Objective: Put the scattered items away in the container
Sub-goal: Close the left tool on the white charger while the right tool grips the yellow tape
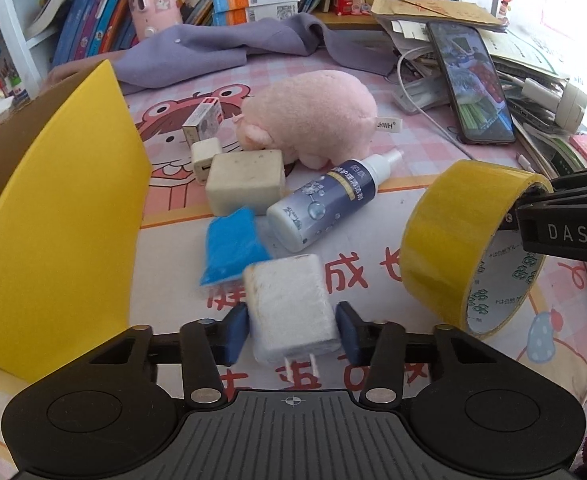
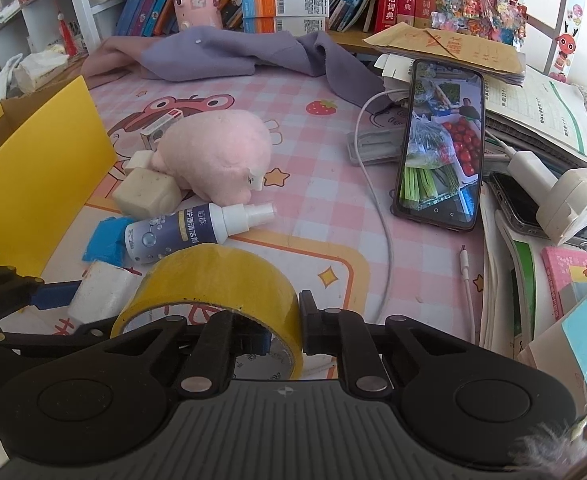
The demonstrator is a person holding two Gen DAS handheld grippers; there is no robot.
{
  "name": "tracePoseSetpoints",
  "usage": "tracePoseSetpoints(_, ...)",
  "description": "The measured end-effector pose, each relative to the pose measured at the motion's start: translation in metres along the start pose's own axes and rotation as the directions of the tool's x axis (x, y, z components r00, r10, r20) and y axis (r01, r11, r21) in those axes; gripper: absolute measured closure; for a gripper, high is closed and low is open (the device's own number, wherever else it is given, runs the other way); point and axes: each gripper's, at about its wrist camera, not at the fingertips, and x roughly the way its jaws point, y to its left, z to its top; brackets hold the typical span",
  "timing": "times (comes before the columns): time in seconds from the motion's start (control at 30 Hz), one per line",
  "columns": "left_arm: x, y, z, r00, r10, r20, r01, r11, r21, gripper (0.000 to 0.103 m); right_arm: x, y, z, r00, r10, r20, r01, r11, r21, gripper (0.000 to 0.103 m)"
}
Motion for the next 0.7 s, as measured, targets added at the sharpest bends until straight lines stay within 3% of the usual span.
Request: tracePoseSetpoints(0.7, -0.062, 0.008, -0.021, 0.987, -0.044, 0.157, 0.038, 0.998, 0.041, 0.061, -0.046, 0.022, -0.023, 0.998, -0.035, 0.06, 0.034, 0.999, 0.023, 0.091)
